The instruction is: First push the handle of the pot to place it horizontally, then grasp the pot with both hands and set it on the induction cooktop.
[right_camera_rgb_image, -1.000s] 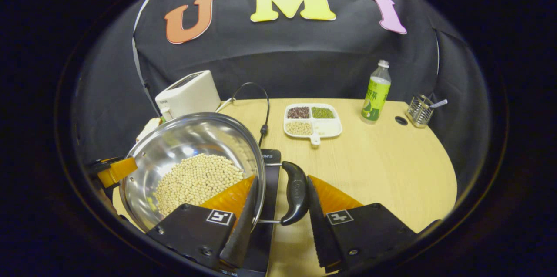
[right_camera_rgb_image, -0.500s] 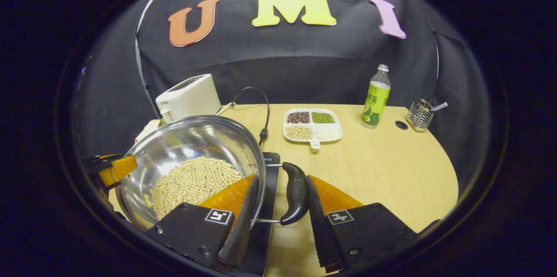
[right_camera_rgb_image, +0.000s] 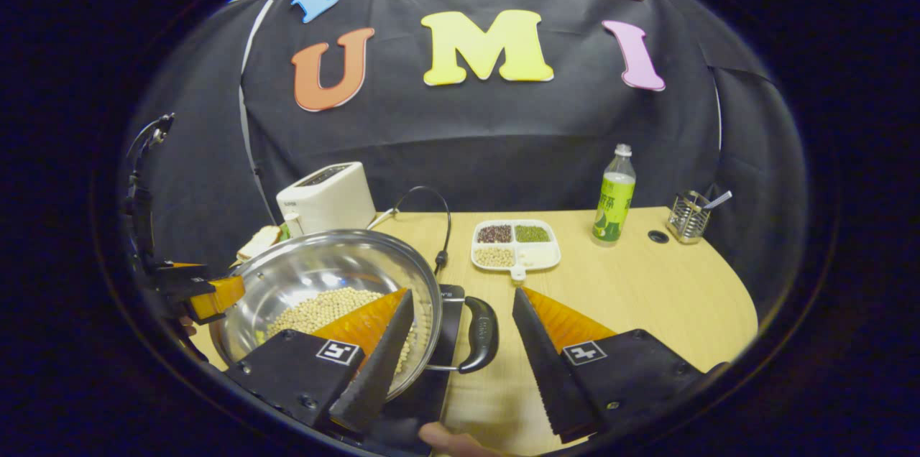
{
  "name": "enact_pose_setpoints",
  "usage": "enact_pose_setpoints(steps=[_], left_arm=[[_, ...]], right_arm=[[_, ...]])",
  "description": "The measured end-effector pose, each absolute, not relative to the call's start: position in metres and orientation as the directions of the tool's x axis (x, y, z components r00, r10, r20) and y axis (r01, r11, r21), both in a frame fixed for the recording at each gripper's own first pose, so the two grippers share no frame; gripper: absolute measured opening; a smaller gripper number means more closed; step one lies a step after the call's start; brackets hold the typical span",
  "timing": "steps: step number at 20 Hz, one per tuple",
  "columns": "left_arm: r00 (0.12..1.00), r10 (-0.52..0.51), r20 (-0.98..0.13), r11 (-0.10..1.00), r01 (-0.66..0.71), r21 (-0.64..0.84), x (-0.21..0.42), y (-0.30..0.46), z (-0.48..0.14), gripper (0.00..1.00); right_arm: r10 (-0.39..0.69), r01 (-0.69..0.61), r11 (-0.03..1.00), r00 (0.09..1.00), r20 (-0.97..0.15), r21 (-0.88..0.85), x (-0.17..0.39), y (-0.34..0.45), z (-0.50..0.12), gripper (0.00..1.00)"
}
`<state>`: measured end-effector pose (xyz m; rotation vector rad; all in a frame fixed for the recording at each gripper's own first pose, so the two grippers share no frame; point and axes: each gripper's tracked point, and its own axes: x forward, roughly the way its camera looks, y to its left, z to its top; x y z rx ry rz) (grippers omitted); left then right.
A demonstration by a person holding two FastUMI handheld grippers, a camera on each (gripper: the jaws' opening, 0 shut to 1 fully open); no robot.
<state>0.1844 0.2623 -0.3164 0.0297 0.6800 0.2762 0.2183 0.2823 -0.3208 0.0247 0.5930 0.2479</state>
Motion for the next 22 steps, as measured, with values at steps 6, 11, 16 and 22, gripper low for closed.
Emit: enact_pose_setpoints(steps=[6, 11, 16, 22], left_arm=[[0.809, 0.211, -0.549, 0.974, -0.222, 0.047, 0.148, 0.227, -0.255, 0.96], [0.863, 0.193, -0.466, 0.975, -0.221, -0.004, 0.114, 0.191, -0.21, 0.96], [0.903, 0.18, -0.391, 0.981, -0.192, 0.009, 0.081, 0.158, -0.17, 0.96], [0.946, 0.144, -0.291, 0.987, -0.16, -0.033, 0.031, 0.117, -0.126, 0.96]], right_arm=[[0.23, -0.217, 0.973, 0.841, -0.489, 0.082, 0.179, 0.245, -0.275, 0.94], [0.216, -0.198, 0.976, 0.879, -0.424, 0.087, 0.137, 0.208, -0.238, 0.99], [0.203, -0.19, 0.979, 0.912, -0.356, 0.072, 0.098, 0.169, -0.203, 0.99], [0.152, -0.138, 0.988, 0.953, -0.26, 0.07, 0.051, 0.118, -0.155, 0.99]])
